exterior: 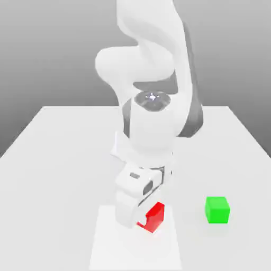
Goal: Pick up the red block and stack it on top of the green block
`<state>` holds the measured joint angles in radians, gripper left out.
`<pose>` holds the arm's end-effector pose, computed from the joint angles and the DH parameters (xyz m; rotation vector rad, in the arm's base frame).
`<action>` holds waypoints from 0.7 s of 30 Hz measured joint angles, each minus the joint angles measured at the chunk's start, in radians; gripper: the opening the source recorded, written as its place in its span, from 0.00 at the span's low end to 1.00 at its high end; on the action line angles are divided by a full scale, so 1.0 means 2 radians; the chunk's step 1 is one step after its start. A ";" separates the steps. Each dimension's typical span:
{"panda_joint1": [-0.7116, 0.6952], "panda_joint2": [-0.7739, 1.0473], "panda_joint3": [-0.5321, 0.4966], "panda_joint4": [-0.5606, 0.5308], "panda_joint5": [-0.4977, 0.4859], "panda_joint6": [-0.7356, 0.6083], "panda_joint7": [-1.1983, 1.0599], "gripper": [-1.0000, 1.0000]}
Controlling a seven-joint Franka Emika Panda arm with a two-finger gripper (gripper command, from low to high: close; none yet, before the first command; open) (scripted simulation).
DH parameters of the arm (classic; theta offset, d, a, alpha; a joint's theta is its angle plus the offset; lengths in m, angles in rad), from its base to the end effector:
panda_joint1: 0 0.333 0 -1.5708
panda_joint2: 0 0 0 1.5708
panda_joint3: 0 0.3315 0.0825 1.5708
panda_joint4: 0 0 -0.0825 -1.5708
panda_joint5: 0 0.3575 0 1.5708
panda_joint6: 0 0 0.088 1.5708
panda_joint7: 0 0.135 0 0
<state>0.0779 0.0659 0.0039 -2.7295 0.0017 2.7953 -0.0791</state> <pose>0.3897 0.0319 0.2150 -3.1308 -0.2499 0.0002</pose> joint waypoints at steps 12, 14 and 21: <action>0.155 -0.073 0.082 -0.006 0.017 -0.065 0.283 0.00; 0.162 -0.070 0.089 -0.006 0.013 -0.064 0.313 0.00; 0.157 -0.021 0.088 0.000 -0.019 -0.018 0.346 0.00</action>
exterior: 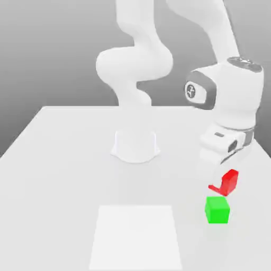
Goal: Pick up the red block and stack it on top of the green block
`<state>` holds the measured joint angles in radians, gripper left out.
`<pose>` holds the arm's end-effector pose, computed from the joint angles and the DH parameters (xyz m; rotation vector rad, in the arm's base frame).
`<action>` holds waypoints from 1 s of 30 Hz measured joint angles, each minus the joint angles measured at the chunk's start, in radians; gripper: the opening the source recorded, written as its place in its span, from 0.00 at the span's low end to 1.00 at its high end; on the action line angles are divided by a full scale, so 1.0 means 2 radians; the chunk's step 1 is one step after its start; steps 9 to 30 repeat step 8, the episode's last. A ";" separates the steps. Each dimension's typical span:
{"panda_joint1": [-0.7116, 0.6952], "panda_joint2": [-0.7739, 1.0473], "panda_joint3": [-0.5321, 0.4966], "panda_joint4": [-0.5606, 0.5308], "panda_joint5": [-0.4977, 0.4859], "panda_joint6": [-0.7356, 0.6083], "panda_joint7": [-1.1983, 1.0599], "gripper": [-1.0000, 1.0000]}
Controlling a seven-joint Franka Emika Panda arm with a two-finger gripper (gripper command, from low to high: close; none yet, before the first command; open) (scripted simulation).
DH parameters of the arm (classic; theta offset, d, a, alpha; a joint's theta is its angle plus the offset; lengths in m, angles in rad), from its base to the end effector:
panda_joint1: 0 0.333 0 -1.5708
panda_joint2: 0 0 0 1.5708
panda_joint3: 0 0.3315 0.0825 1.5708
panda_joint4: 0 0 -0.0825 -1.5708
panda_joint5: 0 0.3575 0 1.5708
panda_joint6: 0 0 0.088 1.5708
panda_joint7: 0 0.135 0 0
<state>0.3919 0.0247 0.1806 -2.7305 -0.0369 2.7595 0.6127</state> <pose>0.3273 0.2128 0.2278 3.1364 -0.0095 0.0144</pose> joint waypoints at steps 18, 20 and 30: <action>0.004 0.054 -0.007 -0.001 -0.025 0.052 0.018 1.00; 0.004 0.054 -0.007 -0.001 -0.025 0.052 0.018 1.00; 0.004 0.054 -0.007 -0.001 -0.025 0.052 0.018 1.00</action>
